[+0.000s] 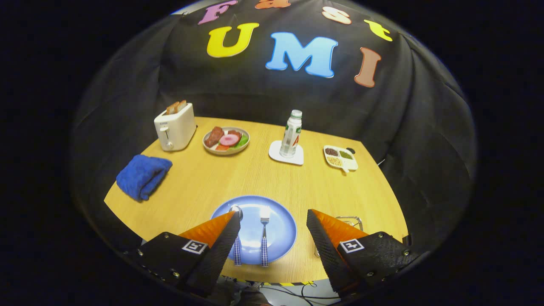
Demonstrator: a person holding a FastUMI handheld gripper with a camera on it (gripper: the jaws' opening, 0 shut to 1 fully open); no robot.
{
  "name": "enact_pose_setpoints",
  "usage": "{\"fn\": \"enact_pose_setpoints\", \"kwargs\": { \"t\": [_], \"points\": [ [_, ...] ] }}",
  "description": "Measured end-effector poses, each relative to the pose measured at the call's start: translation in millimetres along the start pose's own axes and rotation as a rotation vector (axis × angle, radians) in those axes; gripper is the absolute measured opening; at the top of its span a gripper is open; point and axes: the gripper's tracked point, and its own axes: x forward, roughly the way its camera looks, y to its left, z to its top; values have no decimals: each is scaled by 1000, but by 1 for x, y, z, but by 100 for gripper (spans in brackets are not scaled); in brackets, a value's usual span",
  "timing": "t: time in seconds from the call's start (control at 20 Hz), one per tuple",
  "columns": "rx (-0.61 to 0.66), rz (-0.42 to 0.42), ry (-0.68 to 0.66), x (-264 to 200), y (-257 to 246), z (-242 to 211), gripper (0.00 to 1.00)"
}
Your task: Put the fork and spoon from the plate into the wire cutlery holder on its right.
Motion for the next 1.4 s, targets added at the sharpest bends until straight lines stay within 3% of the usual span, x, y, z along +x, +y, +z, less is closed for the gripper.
{"fn": "enact_pose_setpoints", "kwargs": {
  "t": [0.5, 0.55, 0.65, 0.7, 1.0, 1.15, 1.4],
  "points": [
    [-40, 33, 309, 49, 2, -64, 96],
    [-52, 38, 337, 51, 1, -69, 94],
    [-65, 54, 388, 58, 1, -77, 76],
    [-73, 63, 417, 61, 2, -81, 73],
    [-117, 111, 570, 75, 9, -103, 72],
    [-125, 114, 621, 79, 7, -110, 15],
    [-166, 117, 698, 82, 4, -113, 15]
  ]
}}
